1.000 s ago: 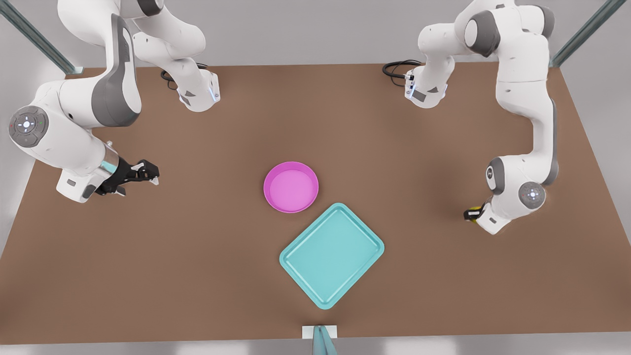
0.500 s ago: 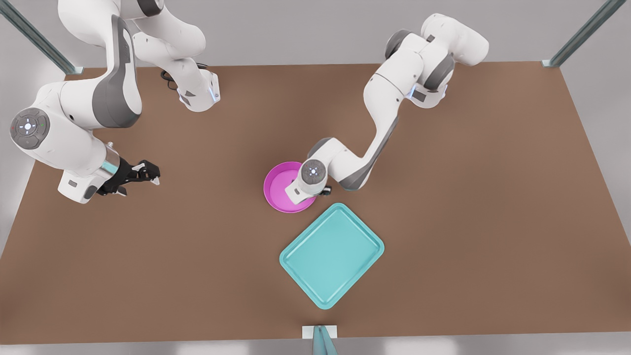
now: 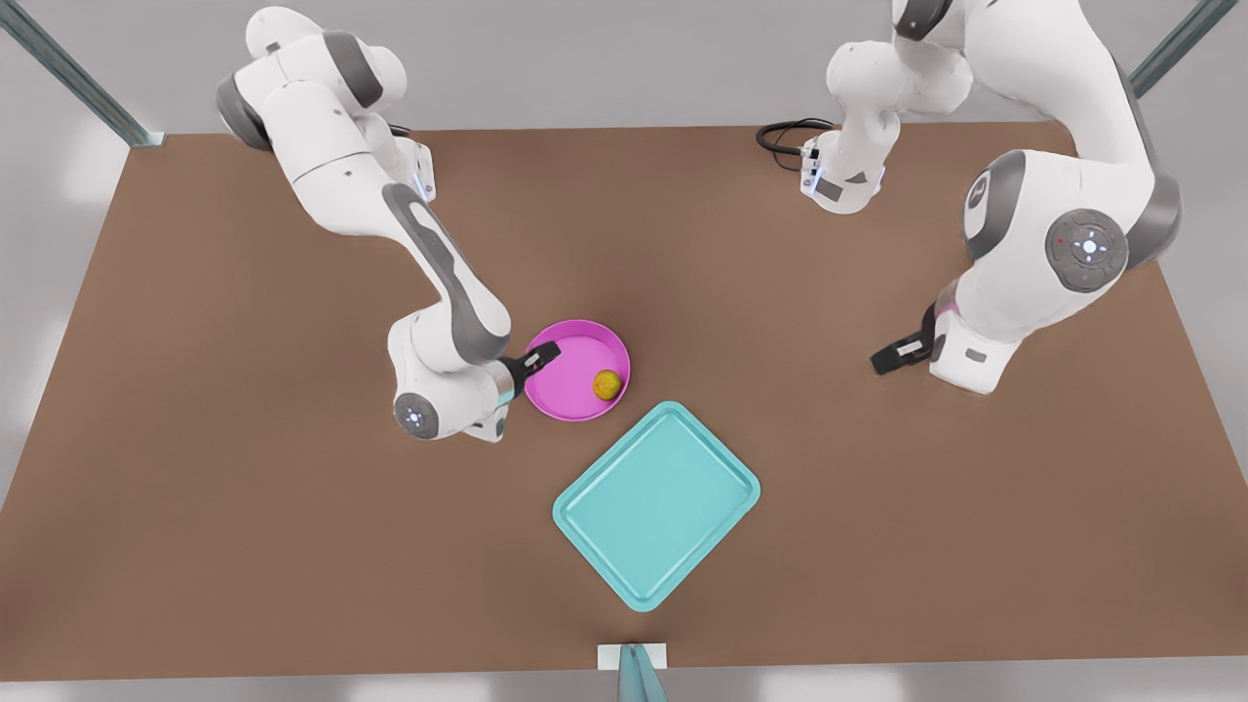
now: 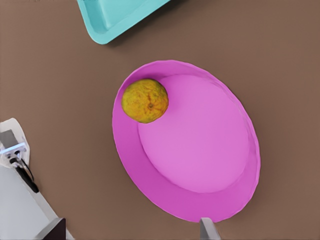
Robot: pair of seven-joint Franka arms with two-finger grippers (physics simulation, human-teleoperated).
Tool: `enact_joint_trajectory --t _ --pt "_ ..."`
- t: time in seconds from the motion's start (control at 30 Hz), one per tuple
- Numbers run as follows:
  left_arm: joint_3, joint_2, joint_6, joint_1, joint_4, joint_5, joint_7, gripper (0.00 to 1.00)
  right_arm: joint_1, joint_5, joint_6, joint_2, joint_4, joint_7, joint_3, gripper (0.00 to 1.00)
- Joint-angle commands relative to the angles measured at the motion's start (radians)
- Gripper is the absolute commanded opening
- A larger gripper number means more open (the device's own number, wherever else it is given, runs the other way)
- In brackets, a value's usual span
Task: Place the orange on the plate with the left arm and the plate on the tray with the right arm
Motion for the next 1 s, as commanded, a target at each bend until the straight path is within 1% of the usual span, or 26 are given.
enact_joint_trajectory --t 0.0,0.03,0.1,0.2,0.27,0.3,0.43,0.5,0.6,0.73,0.83,0.87,0.9,0.97 --pt "-0.020 0.010 -0.086 0.066 0.015 0.040 0.495 1.00 0.006 0.093 0.291 -0.002 -0.051 0.054 0.002 1.00" --pt "-0.009 0.082 -0.092 0.066 0.110 0.045 0.489 1.00 0.006 0.092 0.357 -0.028 -0.118 0.057 0.002 1.00" --pt "0.039 0.079 -0.092 0.069 0.117 0.042 0.507 1.00 -0.005 0.090 0.372 -0.072 -0.184 0.057 -0.004 1.00" --pt "0.043 0.048 -0.118 0.066 0.113 0.039 0.497 1.00 -0.008 0.087 0.375 -0.132 -0.266 0.056 -0.033 1.00" --pt "0.051 -0.013 -0.158 0.067 0.122 0.042 0.480 1.00 -0.006 0.078 0.374 -0.172 -0.316 0.054 -0.062 1.00" --pt "0.057 -0.006 -0.155 0.066 0.124 0.034 0.480 1.00 0.000 0.056 0.374 -0.180 -0.333 0.053 -0.084 1.00" --pt "0.057 0.005 -0.146 0.066 0.128 0.037 0.478 1.00 0.004 0.027 0.391 -0.155 -0.346 0.054 -0.098 1.00" --pt "0.059 0.007 -0.149 0.067 0.125 0.040 0.483 1.00 0.027 0.026 0.461 -0.134 -0.370 0.057 -0.096 1.00" --pt "0.059 0.010 -0.155 0.067 0.125 0.040 0.481 1.00 0.061 0.026 0.495 -0.108 -0.373 0.065 -0.094 1.00" --pt "0.059 0.014 -0.157 0.067 0.122 0.040 0.487 1.00 0.072 0.027 0.513 -0.091 -0.375 0.071 -0.094 1.00" --pt "0.059 0.013 -0.157 0.067 0.124 0.043 0.492 1.00 0.118 0.027 0.515 -0.085 -0.379 0.129 -0.093 1.00" --pt "0.059 0.013 -0.157 0.066 0.124 0.043 0.489 1.00 0.120 0.029 0.516 -0.077 -0.379 0.129 -0.093 0.81" --pt "0.059 0.013 -0.166 0.066 0.124 0.043 0.490 1.00 0.118 0.027 0.518 -0.075 -0.379 0.128 -0.093 0.66" --pt "0.059 0.013 -0.170 0.066 0.124 0.043 0.490 1.00 0.107 0.027 0.516 -0.062 -0.376 0.116 -0.093 0.65"
